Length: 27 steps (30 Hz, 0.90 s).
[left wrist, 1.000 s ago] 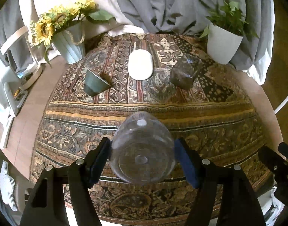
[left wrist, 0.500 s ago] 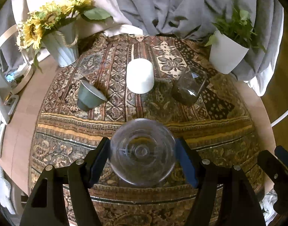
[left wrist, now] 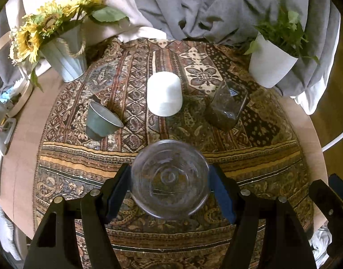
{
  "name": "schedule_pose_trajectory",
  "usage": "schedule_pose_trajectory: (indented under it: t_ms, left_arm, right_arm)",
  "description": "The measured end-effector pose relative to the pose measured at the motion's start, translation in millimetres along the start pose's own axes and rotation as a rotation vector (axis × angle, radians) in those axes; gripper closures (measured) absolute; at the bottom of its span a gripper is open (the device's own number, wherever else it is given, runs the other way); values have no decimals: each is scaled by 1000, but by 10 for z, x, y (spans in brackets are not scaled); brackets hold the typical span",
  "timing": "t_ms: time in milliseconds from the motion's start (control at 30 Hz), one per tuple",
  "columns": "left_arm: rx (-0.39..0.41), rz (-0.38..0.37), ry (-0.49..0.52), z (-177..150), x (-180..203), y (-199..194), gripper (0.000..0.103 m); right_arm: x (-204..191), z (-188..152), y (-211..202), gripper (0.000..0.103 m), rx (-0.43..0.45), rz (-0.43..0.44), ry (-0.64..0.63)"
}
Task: Flip cup upside down
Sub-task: 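Set the inverted jar on the rug and open the left gripper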
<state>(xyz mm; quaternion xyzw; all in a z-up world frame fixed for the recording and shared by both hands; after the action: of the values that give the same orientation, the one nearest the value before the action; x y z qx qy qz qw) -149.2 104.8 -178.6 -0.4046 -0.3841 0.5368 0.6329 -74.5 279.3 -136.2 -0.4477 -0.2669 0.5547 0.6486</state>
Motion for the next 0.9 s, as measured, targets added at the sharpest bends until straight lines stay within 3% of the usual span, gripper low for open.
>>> schedule_pose_trajectory:
  t_ms: [67,233,433,667,900]
  left_arm:
    - [0,-4,-2,0,-8,-2,32]
    - [13,-11,4,1,-11,-23,16]
    - [44,-22,-6,-17,-34,-146,15]
    - [190,41,-15,-114,-196,-754,0]
    - [298,117,-56,-256,-527,-1296,0]
  right_arm:
    - [-14,-2,-10,17,4,-4,0]
    - [-19,-5,-35,17,12,-8,3]
    - [-37,-48,-131,17,31,-22,8]
    - [-95,-104,-399,16,80,-22,21]
    - [-391,-150,-782,3,185,-12,-29]
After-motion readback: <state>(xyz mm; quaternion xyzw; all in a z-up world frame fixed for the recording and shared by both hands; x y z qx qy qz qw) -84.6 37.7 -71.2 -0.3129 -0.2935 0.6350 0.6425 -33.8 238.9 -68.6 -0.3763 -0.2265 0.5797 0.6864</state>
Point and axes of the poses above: each gripper's, at about its wrist camera, not at the fingertips, and y roughly the way its jaws point, x to its right, z to its top, the point moved 6 cm from there along y, roughly the way its jaws point, and after that the axes turned 7 degrees about -x, right-handed, at the moved point
